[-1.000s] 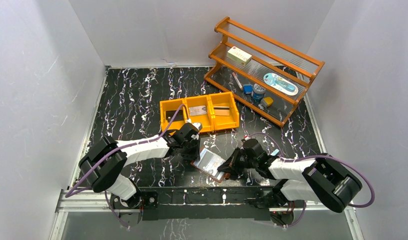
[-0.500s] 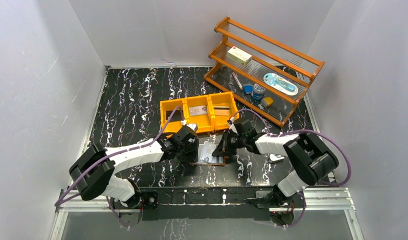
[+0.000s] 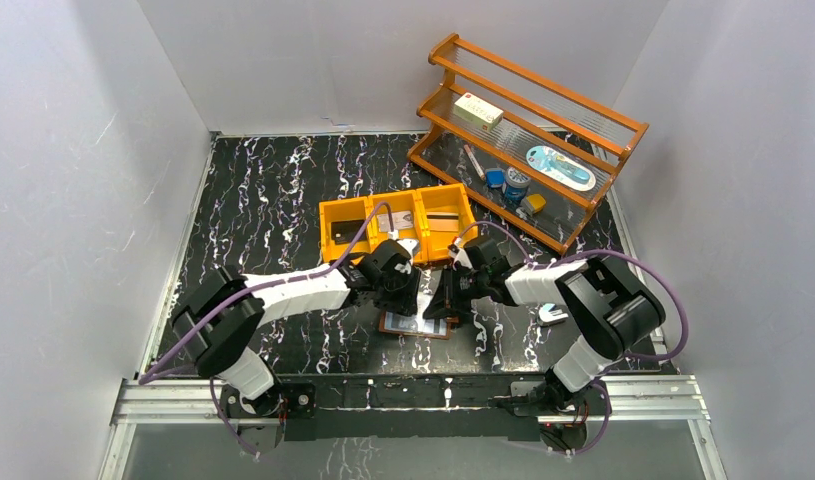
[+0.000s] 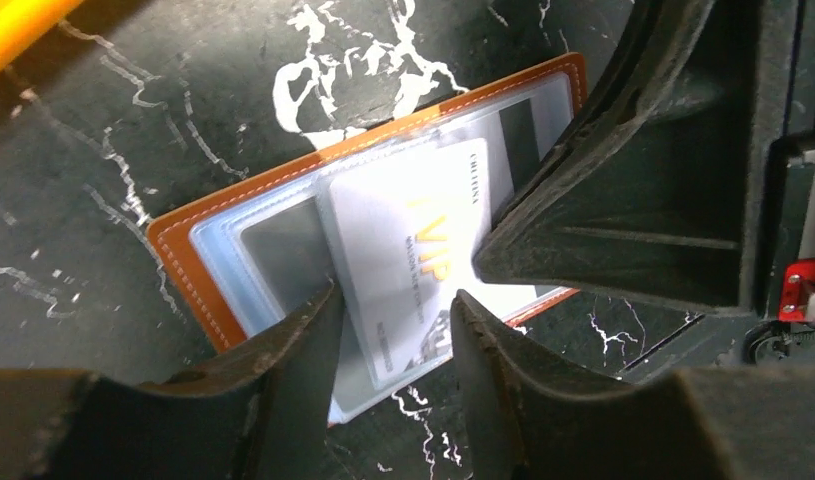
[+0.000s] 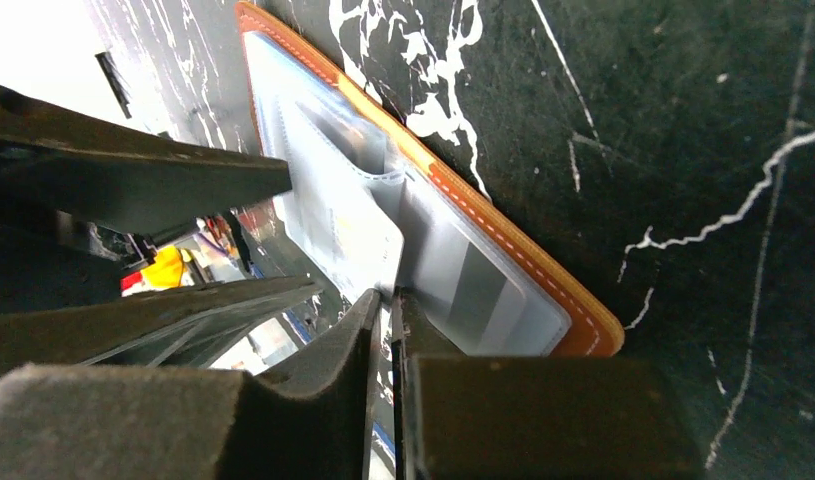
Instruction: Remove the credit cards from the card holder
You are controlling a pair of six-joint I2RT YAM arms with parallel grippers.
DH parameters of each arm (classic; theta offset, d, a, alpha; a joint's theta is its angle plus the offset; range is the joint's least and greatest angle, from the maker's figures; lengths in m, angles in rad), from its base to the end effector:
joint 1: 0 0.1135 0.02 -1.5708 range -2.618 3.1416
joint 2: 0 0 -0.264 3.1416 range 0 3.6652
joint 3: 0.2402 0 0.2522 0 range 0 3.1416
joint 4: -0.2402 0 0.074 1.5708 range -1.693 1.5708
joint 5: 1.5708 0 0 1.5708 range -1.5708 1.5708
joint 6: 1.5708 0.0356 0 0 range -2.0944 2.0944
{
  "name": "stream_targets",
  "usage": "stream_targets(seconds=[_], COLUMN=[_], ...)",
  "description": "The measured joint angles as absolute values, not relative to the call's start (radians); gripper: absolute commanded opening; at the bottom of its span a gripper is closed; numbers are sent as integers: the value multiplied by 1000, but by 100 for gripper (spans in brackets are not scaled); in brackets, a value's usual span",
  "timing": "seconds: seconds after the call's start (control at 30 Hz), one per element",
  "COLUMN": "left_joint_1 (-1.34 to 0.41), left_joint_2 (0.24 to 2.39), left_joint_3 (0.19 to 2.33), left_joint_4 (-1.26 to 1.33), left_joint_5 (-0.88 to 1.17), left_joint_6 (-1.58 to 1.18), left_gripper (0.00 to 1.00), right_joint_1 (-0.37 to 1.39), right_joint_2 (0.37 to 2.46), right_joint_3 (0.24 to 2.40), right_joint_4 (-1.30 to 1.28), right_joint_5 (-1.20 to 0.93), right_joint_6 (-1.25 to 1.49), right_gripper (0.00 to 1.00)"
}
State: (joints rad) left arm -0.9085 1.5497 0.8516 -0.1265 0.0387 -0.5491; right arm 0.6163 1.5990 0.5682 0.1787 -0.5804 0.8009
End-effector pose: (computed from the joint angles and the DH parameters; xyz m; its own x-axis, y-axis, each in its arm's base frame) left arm 0.1926 -0.2493 0.1855 -0.8048 0.1840 -0.5642 0.4503 0.8087 -0.3785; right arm 0.2116 0.1738 0.1200 -0.9861 0.0373 -0.1620 -0.1005 0.6421 0.7600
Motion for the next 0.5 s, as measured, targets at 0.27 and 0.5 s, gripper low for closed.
stream_targets(seconds=[0.27,0.5], left_joint_1=[-904,-905], left_joint_2=[1576,1551], left_joint_3=[833,796], left_joint_4=[-84,-58], left_joint_5=[57,43], left_joint_6=[-548,-570], left_gripper=[29,27], right_joint_1=[616,616], right_joint_2=[1609,1608], right_joint_3=[524,488], right_joint_4=[288,354], right_joint_5=[-591,-593], right_joint_6=[912,974], right_gripper=[19,12])
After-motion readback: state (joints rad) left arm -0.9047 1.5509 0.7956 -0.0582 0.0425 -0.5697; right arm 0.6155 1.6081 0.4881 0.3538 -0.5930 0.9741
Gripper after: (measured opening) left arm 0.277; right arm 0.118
